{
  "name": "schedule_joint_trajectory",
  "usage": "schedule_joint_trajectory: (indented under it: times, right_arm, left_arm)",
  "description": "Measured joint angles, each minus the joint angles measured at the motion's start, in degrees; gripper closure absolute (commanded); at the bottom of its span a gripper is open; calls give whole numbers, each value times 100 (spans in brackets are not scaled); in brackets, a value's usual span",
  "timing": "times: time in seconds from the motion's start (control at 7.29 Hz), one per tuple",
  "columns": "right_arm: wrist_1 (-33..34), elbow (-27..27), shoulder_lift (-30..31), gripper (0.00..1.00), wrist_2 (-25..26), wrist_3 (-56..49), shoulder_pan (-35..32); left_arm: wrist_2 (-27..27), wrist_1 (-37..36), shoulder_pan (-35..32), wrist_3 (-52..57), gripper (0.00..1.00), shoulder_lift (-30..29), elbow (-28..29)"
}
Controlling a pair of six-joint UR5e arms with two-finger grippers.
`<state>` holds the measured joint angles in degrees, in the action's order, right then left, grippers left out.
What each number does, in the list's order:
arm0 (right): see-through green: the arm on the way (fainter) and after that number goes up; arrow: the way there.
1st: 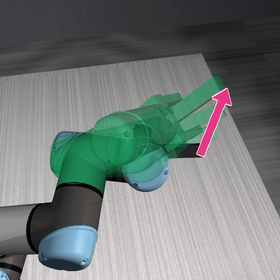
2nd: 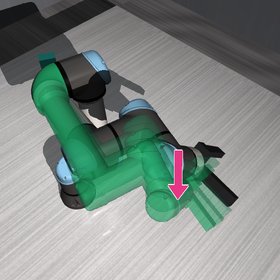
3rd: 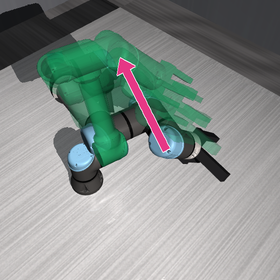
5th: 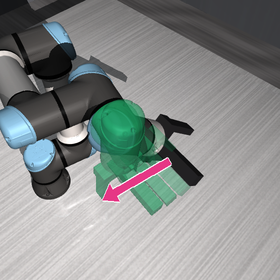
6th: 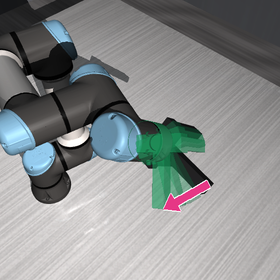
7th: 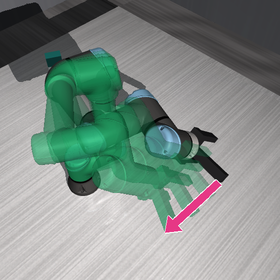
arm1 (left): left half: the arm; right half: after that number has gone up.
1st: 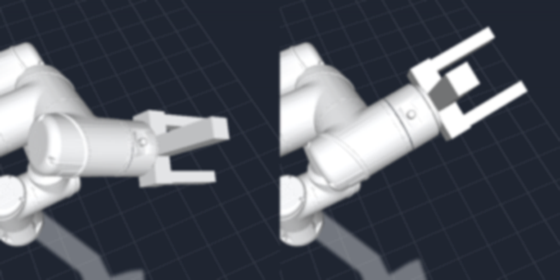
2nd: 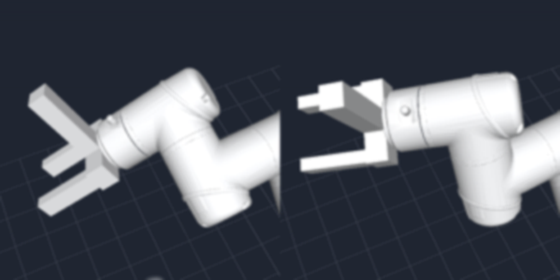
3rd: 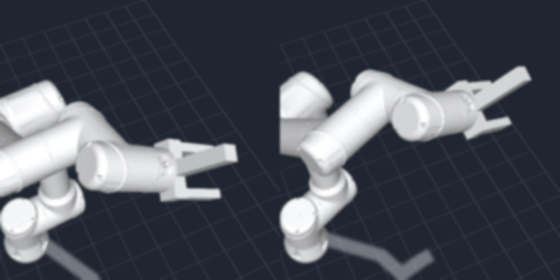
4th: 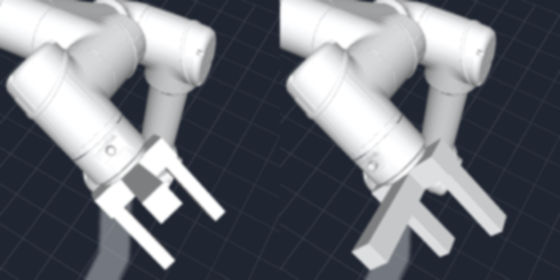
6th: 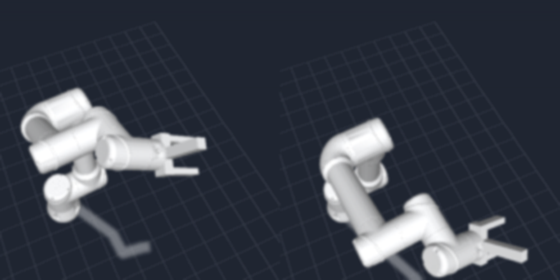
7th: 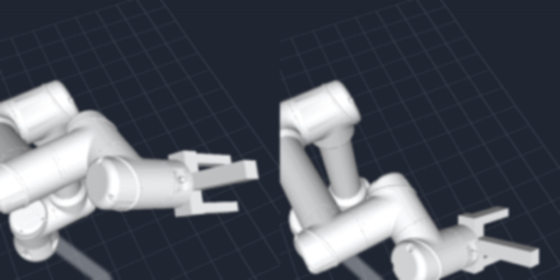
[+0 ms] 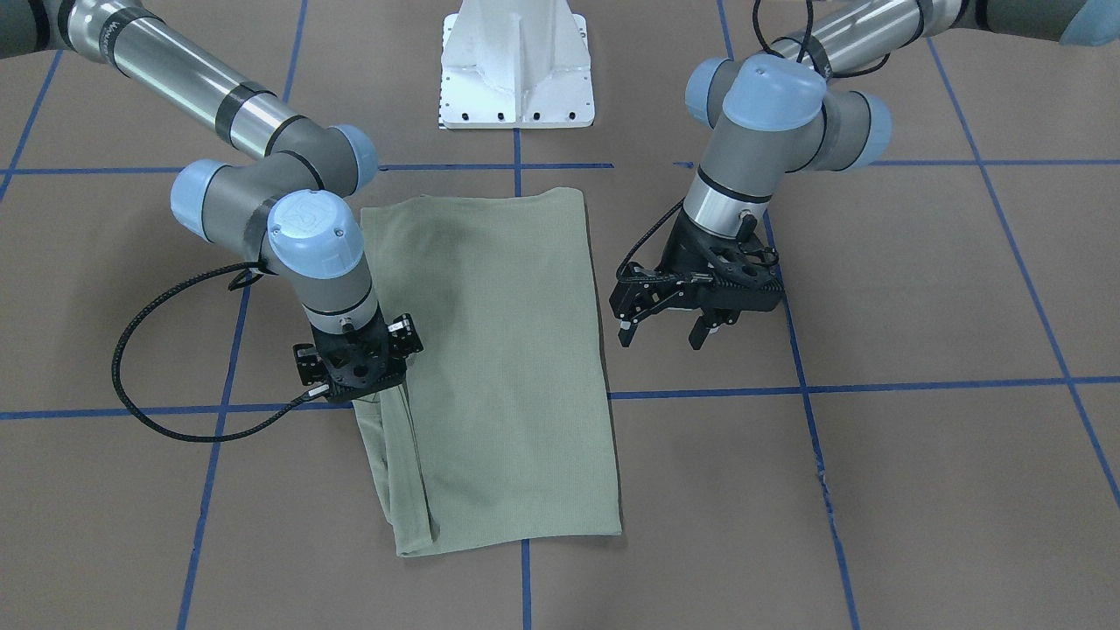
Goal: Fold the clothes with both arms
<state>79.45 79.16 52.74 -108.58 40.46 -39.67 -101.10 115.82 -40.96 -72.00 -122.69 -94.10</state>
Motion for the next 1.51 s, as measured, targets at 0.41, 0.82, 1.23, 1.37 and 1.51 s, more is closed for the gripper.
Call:
schedule_joint_trajectory:
  times: [0.41, 0.82, 1.23, 1.37, 1.51]
  right_arm:
    - [0, -92, 3, 0, -42, -80, -91]
    - [0, -240, 77, 0, -263, -515, -419]
    - [2, -338, 13, 0, -444, -634, -630]
    - [6, -444, -163, 0, -498, -633, -674]
    - [4, -693, -437, 0, -517, -640, -689]
  left_arm:
    - [0, 2, 0, -7, 0, -18, 11]
    - [2, 2, 25, -13, 0, -35, 22]
    - [33, 6, 35, -8, 0, -37, 42]
    - [36, 4, 35, -4, 0, -36, 46]
    - [37, 4, 35, -4, 0, -33, 47]
